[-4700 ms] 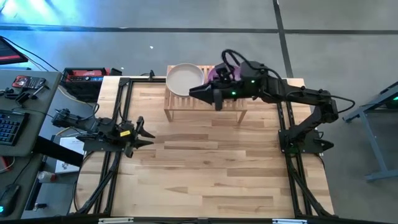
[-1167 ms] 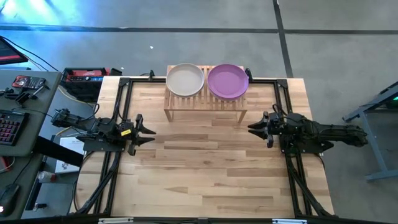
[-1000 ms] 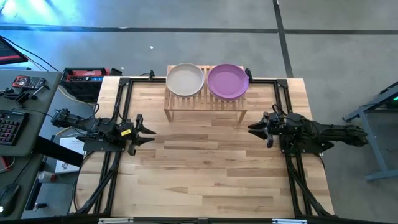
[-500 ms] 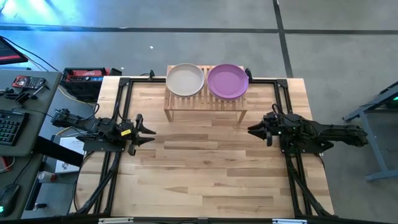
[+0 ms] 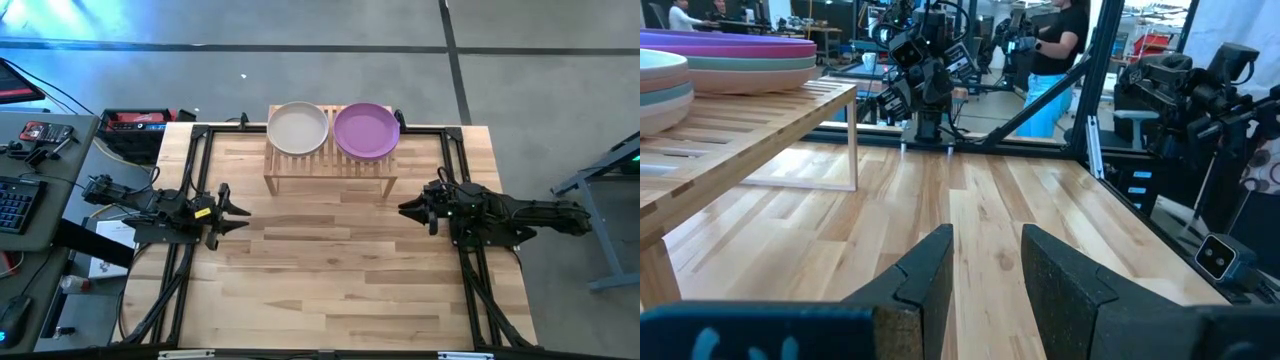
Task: Place and stack plates onto a shelf
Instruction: Return to home position
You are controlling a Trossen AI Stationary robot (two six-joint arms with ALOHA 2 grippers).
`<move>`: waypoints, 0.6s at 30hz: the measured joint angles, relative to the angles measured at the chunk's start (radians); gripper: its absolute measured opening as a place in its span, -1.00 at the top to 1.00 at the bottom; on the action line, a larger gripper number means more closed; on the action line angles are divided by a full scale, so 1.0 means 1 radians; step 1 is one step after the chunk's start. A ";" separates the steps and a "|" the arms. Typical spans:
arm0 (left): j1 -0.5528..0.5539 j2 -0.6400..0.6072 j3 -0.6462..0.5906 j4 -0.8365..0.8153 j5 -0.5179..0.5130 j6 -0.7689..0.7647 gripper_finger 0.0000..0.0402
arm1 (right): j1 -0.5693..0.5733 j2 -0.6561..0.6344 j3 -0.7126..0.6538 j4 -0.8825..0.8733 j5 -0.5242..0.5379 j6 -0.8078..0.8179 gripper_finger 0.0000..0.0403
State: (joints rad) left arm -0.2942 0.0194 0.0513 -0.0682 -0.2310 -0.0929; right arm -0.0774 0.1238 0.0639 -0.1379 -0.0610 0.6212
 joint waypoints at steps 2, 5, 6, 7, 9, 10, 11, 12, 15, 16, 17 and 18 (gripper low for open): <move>0.000 0.000 0.000 0.000 0.000 0.000 0.46 | 0.000 0.000 0.000 0.000 0.000 0.000 0.49; 0.000 0.000 0.000 0.000 0.000 0.000 0.46 | 0.000 0.000 0.000 0.000 0.000 0.000 0.49; 0.000 0.000 0.000 0.000 0.000 0.000 0.46 | 0.000 0.000 0.000 0.000 0.000 0.000 0.49; 0.000 0.000 0.000 0.000 0.000 0.000 0.46 | 0.000 0.000 0.000 0.000 0.000 0.000 0.49; 0.000 0.000 0.000 0.000 0.000 0.000 0.46 | 0.000 0.000 0.000 0.000 0.000 0.000 0.49; 0.000 0.000 0.000 0.000 0.000 0.000 0.46 | 0.000 0.000 0.000 0.000 0.000 0.000 0.49; 0.000 0.000 0.000 0.000 0.000 0.000 0.46 | 0.000 0.000 0.000 0.000 0.000 0.000 0.49; 0.000 0.000 0.000 0.000 0.000 0.000 0.46 | 0.000 0.000 0.000 0.000 0.000 0.000 0.49; 0.000 0.000 0.000 0.000 0.000 0.000 0.46 | 0.000 0.000 0.000 0.000 0.001 0.000 0.49; 0.000 0.000 0.000 0.000 0.000 0.000 0.46 | 0.000 0.000 0.000 -0.001 0.001 0.000 0.49; 0.000 0.000 0.000 0.000 0.000 0.000 0.46 | 0.000 0.000 0.000 -0.001 0.001 0.000 0.49; 0.000 0.000 0.000 0.000 0.000 0.000 0.46 | 0.000 0.000 0.000 -0.001 0.001 0.000 0.49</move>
State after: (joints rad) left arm -0.2943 0.0196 0.0513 -0.0681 -0.2310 -0.0929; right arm -0.0776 0.1238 0.0639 -0.1386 -0.0605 0.6212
